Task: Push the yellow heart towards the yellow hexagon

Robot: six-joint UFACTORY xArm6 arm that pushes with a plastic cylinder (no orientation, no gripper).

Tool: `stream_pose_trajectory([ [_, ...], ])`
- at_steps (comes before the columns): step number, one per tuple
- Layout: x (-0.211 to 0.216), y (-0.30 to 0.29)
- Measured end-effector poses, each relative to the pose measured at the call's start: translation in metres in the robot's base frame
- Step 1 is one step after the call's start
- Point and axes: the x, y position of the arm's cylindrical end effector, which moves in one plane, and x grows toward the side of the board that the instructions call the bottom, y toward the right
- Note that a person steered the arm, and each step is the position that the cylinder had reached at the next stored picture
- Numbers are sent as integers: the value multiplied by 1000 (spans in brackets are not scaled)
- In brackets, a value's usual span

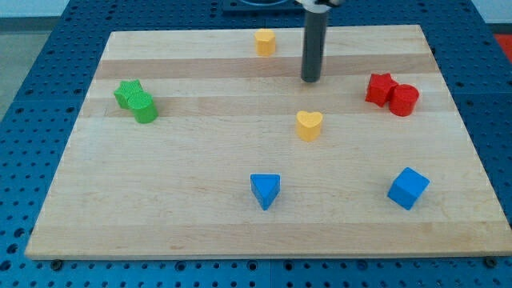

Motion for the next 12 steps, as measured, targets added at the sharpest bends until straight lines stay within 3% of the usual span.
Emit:
stream_pose_trajectory([
  [1,17,16],
  [3,102,29],
  [7,102,-29],
  [10,143,-45],
  [11,102,-51],
  [12,25,-51],
])
